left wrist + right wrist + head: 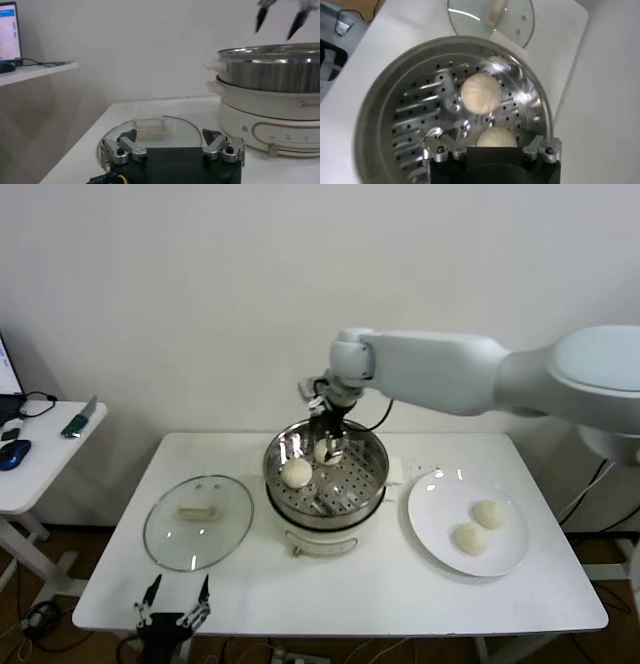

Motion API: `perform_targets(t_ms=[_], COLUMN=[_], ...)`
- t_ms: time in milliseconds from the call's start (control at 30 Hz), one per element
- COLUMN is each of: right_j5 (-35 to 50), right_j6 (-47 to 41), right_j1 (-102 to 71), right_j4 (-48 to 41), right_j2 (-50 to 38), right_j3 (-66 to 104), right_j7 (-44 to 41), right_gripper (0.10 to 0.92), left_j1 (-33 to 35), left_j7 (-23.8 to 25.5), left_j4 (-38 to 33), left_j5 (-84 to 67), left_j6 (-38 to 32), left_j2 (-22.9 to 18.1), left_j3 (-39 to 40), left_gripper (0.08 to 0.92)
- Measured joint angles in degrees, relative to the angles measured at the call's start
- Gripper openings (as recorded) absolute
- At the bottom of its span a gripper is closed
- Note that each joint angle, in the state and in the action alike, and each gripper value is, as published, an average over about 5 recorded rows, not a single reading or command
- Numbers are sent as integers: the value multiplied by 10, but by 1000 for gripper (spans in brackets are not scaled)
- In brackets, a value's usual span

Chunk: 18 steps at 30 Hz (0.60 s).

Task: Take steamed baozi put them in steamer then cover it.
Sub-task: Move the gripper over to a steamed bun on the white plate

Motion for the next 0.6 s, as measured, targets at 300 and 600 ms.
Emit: perform_targets(t_ms=[300, 600], right_j5=[-17, -82], right_j6=[17, 24], right_j1=[33, 10], right_j4=[76, 106], right_j2=[-149, -271], right_j3=[-37, -55], right_j7=[-18, -19], right_gripper=[823, 823], left_j1=[-8, -8], left_j7=[1, 2], left_j4=[1, 0], left_j5=[-3, -3], left_j6=[4, 6], left_j2=[1, 1], left_j3=[-8, -13], left_gripper=[823, 823])
